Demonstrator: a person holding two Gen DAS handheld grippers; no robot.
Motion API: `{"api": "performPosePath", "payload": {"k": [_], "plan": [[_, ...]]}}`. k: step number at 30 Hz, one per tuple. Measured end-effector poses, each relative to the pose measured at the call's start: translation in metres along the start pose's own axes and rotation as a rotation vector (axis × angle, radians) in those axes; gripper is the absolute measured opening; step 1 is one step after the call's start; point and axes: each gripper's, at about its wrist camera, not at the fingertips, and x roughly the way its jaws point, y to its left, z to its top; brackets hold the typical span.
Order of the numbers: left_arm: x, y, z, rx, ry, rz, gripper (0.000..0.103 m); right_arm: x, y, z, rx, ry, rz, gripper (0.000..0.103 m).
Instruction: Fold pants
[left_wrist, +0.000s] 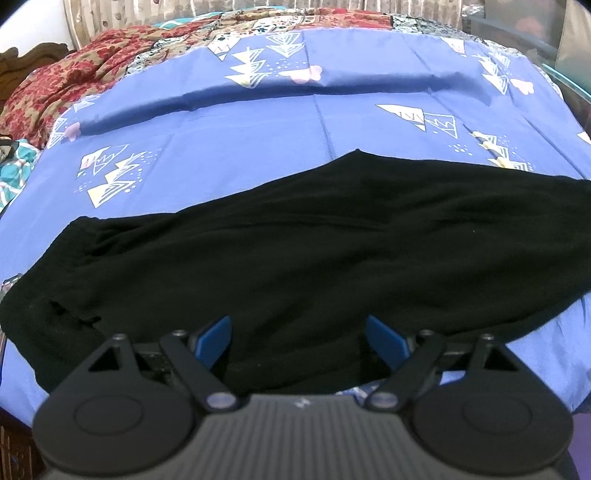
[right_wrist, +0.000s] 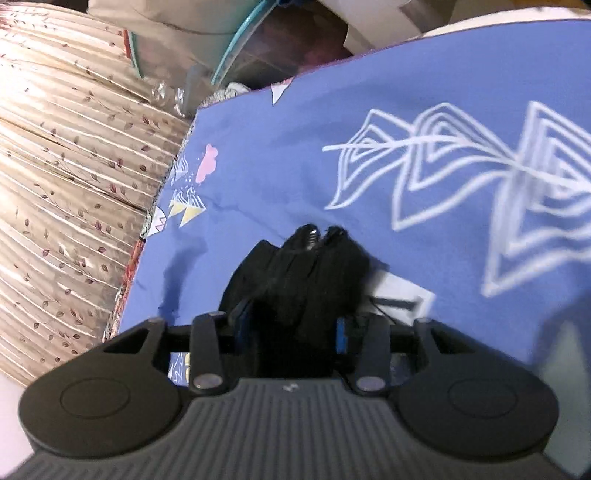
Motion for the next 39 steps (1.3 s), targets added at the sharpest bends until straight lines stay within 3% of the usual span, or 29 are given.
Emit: {"api": "performPosePath", "payload": {"k": [2,6,12,14,15,16,18,19,21,25,28,32,36,38,39], "plan": [[-0.002,0.003,0.0,-0.012,-0.009,-0.005,0.083,-0.007,0.02,-0.001,-0.073,-0.009,0.032,0.014],[-0.002,0.011,0.0,-0.04,-0.018,-0.019,0.083,-0.032,0.088,-0.028,-0.394,0.015,0.111,0.011],[-0.004,0.019,-0.006,-0.064,-0.026,-0.047,0.083,-0.037,0.157,-0.146,-0.882,0.205,0.191,0.011],[-0.006,0.025,-0.008,-0.075,-0.031,-0.048,0.083,-0.027,0.16,-0.195,-1.028,0.282,0.147,0.014],[-0.008,0.028,-0.009,-0.082,-0.033,-0.048,0.083,-0.023,0.158,-0.219,-1.111,0.322,0.106,0.022],[-0.009,0.033,-0.01,-0.094,-0.035,-0.046,0.083,-0.023,0.156,-0.235,-1.167,0.337,0.083,0.032],[-0.012,0.041,-0.011,-0.116,-0.039,-0.049,0.084,-0.032,0.151,-0.248,-1.223,0.301,0.068,0.041],[-0.013,0.044,-0.012,-0.123,-0.042,-0.051,0.085,-0.038,0.15,-0.244,-1.202,0.288,0.061,0.048],[-0.014,0.049,-0.014,-0.129,-0.044,-0.049,0.086,-0.049,0.144,-0.216,-1.074,0.273,0.073,0.05],[-0.012,0.051,-0.018,-0.148,-0.034,-0.062,0.086,-0.071,0.105,-0.131,-0.642,0.134,0.072,0.05],[-0.013,0.046,-0.02,-0.142,-0.035,-0.072,0.086,-0.078,0.061,-0.075,-0.361,0.032,-0.001,0.049],[-0.017,0.036,-0.02,-0.113,-0.043,-0.079,0.086,-0.064,0.022,-0.042,-0.215,0.007,-0.09,0.05],[-0.022,0.029,-0.019,-0.094,-0.052,-0.073,0.086,-0.038,0.006,-0.034,-0.115,0.037,-0.079,0.05],[-0.024,0.028,-0.018,-0.088,-0.056,-0.066,0.086,-0.026,0.015,-0.032,-0.128,0.043,-0.104,0.038],[-0.025,0.028,-0.018,-0.088,-0.058,-0.063,0.086,-0.024,0.02,-0.031,-0.146,0.049,-0.121,0.014]]}}
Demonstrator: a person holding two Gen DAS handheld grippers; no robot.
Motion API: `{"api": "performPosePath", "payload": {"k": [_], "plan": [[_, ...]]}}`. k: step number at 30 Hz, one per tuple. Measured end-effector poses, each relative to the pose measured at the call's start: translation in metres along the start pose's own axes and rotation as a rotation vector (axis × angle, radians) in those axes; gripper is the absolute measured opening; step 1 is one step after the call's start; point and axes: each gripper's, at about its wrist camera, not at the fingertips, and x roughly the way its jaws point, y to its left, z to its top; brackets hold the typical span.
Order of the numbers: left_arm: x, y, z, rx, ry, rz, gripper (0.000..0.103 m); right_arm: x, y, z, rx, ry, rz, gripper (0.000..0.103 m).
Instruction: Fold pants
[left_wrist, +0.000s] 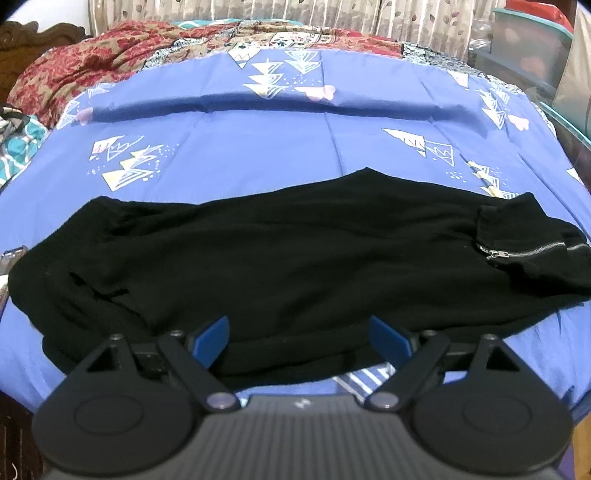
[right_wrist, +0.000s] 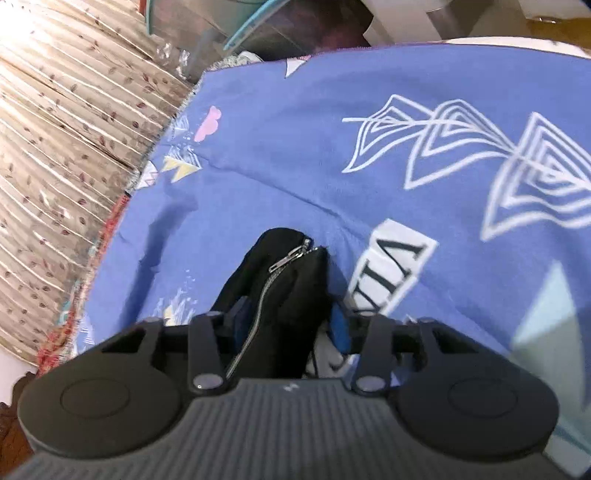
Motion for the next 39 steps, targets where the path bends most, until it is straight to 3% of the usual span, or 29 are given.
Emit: {"api": "performPosePath", "payload": {"k": [2,5,9,12,14,16,19,23,26,28,31,36,39], "plan": [[-0.002,0.002,0.0,-0.004,-0.005,0.006,0.086,-0.006,0.014,0.001,-0.04,-0.011,0.034,0.014],[0.0,0.008,-0.002,-0.021,0.001,0.015,0.086,-0.021,0.061,-0.011,-0.211,0.009,0.19,0.013],[0.008,0.013,-0.005,-0.053,0.034,0.009,0.086,-0.033,0.136,-0.075,-0.574,0.122,0.314,0.013],[0.007,0.013,-0.007,-0.048,0.034,0.001,0.086,-0.028,0.166,-0.147,-0.906,0.19,0.268,0.018],[0.004,0.016,-0.007,-0.043,0.021,-0.001,0.086,-0.014,0.169,-0.182,-1.039,0.224,0.201,0.028],[0.0,0.021,-0.007,-0.048,0.008,0.002,0.086,-0.009,0.168,-0.194,-1.086,0.22,0.176,0.041],[-0.003,0.034,-0.007,-0.073,-0.003,0.001,0.086,-0.023,0.166,-0.179,-0.997,0.235,0.257,0.054],[-0.003,0.046,-0.013,-0.101,0.0,-0.026,0.086,-0.041,0.172,-0.157,-0.881,0.192,0.332,0.053],[-0.003,0.048,-0.018,-0.104,0.002,-0.042,0.086,-0.036,0.175,-0.138,-0.808,0.116,0.285,0.05],[-0.005,0.049,-0.018,-0.099,-0.003,-0.047,0.086,-0.025,0.171,-0.127,-0.751,0.091,0.25,0.034],[-0.011,0.051,-0.017,-0.096,-0.021,-0.042,0.086,-0.011,0.155,-0.109,-0.612,0.056,0.213,0.027],[-0.014,0.062,-0.019,-0.118,-0.019,-0.023,0.086,-0.01,0.122,-0.079,-0.402,-0.017,0.171,0.026],[-0.012,0.064,-0.021,-0.122,-0.006,-0.018,0.086,-0.005,0.117,-0.086,-0.413,-0.001,0.15,0.025]]}}
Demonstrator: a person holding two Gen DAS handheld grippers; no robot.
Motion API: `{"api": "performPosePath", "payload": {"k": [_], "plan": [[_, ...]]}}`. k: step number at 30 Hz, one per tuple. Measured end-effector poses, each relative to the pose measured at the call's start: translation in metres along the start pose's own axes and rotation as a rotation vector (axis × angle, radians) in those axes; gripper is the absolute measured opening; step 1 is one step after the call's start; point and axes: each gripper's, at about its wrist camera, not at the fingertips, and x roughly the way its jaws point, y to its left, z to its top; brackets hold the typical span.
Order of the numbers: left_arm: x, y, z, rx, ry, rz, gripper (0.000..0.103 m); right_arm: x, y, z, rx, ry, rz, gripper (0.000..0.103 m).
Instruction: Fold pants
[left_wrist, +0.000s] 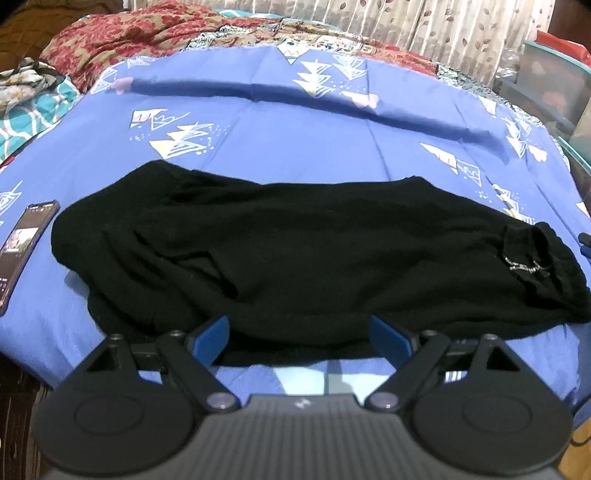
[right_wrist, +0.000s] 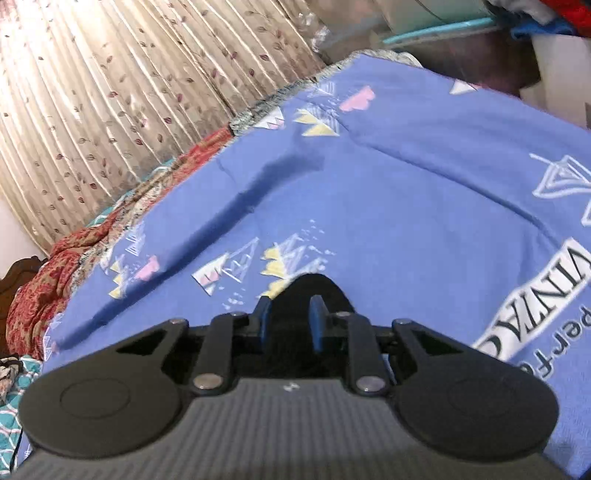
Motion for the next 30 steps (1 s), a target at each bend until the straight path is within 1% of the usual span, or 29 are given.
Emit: {"api": "performPosePath", "payload": {"k": [2,4,6,7,9,11,12,14,17,19,22,26,28,30], "plan": [[0.001,0.001,-0.001,-0.007,0.005,0.006,0.086,0.01,0.005,-0.015,-0.043,0.042,-0.016,0.025],[0.001,0.002,0.0,-0.013,0.006,0.004,0.086,0.029,0.009,-0.033,-0.107,0.137,-0.075,0.024],[-0.002,0.004,0.001,-0.008,-0.006,0.006,0.086,0.029,0.016,-0.045,-0.196,0.096,-0.1,0.023],[-0.005,0.005,0.002,-0.007,-0.016,0.004,0.086,0.027,0.022,-0.044,-0.216,0.1,-0.112,0.023],[-0.016,0.014,0.003,-0.02,-0.051,-0.006,0.086,0.019,0.031,-0.039,-0.217,0.099,-0.121,0.025],[-0.025,0.029,0.004,-0.051,-0.083,-0.006,0.088,0.006,0.039,-0.037,-0.225,0.038,-0.113,0.027],[-0.03,0.037,0.004,-0.072,-0.098,0.0,0.089,0.0,0.045,-0.037,-0.237,0.011,-0.096,0.027],[-0.039,0.059,0.002,-0.131,-0.127,0.025,0.091,-0.012,0.061,-0.041,-0.251,-0.005,-0.046,0.028],[-0.044,0.095,0.0,-0.241,-0.148,0.071,0.093,-0.015,0.08,-0.054,-0.245,0.031,0.04,0.028],[-0.043,0.117,-0.001,-0.325,-0.14,0.085,0.093,-0.007,0.1,-0.068,-0.237,0.095,0.114,0.028],[-0.038,0.141,0.001,-0.428,-0.135,0.054,0.093,0.01,0.138,-0.093,-0.267,0.201,0.211,0.028],[-0.026,0.157,0.006,-0.478,-0.139,0.04,0.097,0.033,0.199,-0.125,-0.297,0.345,0.344,0.027],[-0.018,0.164,0.006,-0.513,-0.129,0.019,0.099,0.044,0.228,-0.133,-0.302,0.405,0.406,0.024],[-0.011,0.17,0.003,-0.548,-0.113,-0.003,0.1,0.052,0.257,-0.143,-0.313,0.444,0.454,0.022]]}}
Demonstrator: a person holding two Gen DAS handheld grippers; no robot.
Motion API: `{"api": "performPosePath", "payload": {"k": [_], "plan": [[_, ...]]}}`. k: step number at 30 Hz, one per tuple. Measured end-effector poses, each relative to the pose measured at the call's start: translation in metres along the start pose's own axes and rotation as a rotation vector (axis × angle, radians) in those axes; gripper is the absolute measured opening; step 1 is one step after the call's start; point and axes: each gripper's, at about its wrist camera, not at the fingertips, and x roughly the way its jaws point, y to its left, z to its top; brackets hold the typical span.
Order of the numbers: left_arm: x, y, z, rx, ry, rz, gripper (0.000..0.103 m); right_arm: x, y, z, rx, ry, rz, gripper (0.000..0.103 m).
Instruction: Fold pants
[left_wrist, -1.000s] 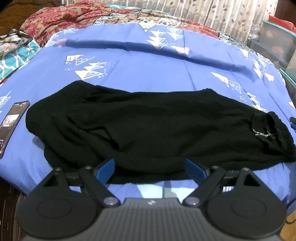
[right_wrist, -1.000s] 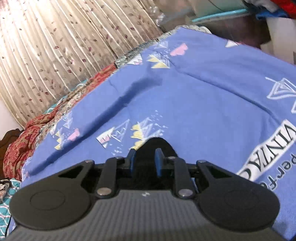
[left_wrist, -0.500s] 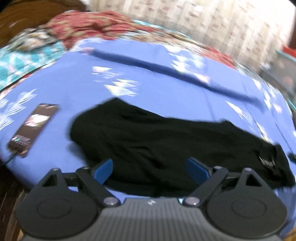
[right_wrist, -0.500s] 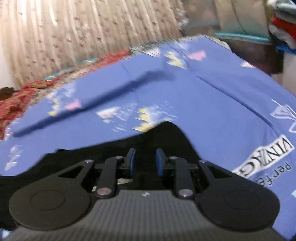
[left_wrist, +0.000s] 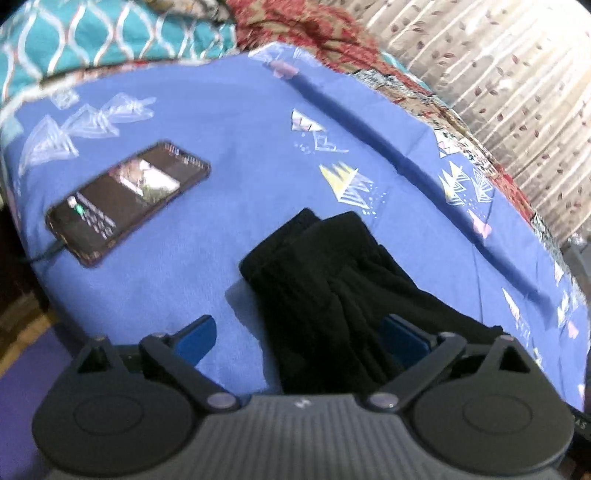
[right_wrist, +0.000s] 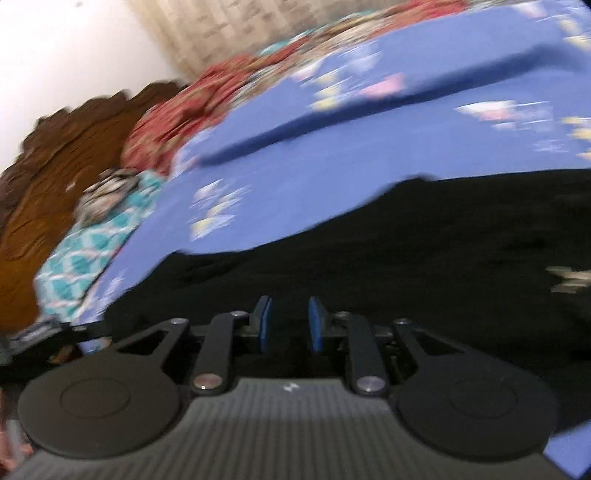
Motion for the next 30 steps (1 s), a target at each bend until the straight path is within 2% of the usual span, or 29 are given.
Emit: {"api": "performPosePath", "payload": {"k": [5,6,7,8,9,10,11,12,15,16,19,22,26,30], "plan": [[0.022,0.009,-0.002,-0.044,0.047,-0.018,0.1,0.045,0.032,0.01,0.004,0.085,0.074,0.021],[0.025,0.009,-0.003,-0.043,0.039,-0.014,0.094,0.058,0.033,0.009,0.028,0.125,0.092,0.021],[0.027,0.008,-0.004,-0.035,0.029,-0.012,0.075,0.07,0.03,0.004,0.068,0.176,0.107,0.021],[0.029,0.004,-0.005,-0.011,0.025,-0.02,0.061,0.083,0.027,-0.004,0.115,0.24,0.102,0.021],[0.031,0.001,-0.005,0.009,0.035,-0.04,0.038,0.092,0.02,-0.017,0.159,0.307,0.071,0.021],[0.033,-0.003,-0.006,0.02,0.042,-0.051,0.028,0.097,0.013,-0.026,0.199,0.306,0.062,0.005],[0.031,-0.009,-0.008,0.039,0.026,-0.047,0.026,0.094,0.007,-0.03,0.238,0.285,0.068,0.001],[0.028,-0.015,-0.009,0.069,0.006,-0.044,0.023,0.091,0.002,-0.029,0.277,0.285,0.084,0.001],[0.017,-0.043,-0.013,0.182,-0.053,-0.074,0.021,0.082,-0.01,-0.023,0.345,0.297,0.124,0.001],[0.013,-0.054,-0.014,0.23,-0.071,-0.094,0.02,0.074,-0.014,-0.021,0.376,0.276,0.138,0.007],[0.002,-0.097,-0.028,0.423,-0.13,-0.135,0.02,0.039,-0.031,-0.011,0.425,0.154,0.166,0.009],[0.001,-0.141,-0.058,0.659,-0.165,-0.174,0.02,-0.005,-0.057,-0.002,0.434,0.03,0.124,0.009],[0.016,-0.191,-0.115,0.958,-0.147,-0.227,0.02,-0.06,-0.094,-0.005,0.447,-0.089,0.035,0.01],[0.04,-0.217,-0.159,1.122,-0.082,-0.191,0.032,-0.087,-0.125,-0.02,0.521,-0.135,-0.034,0.015]]}}
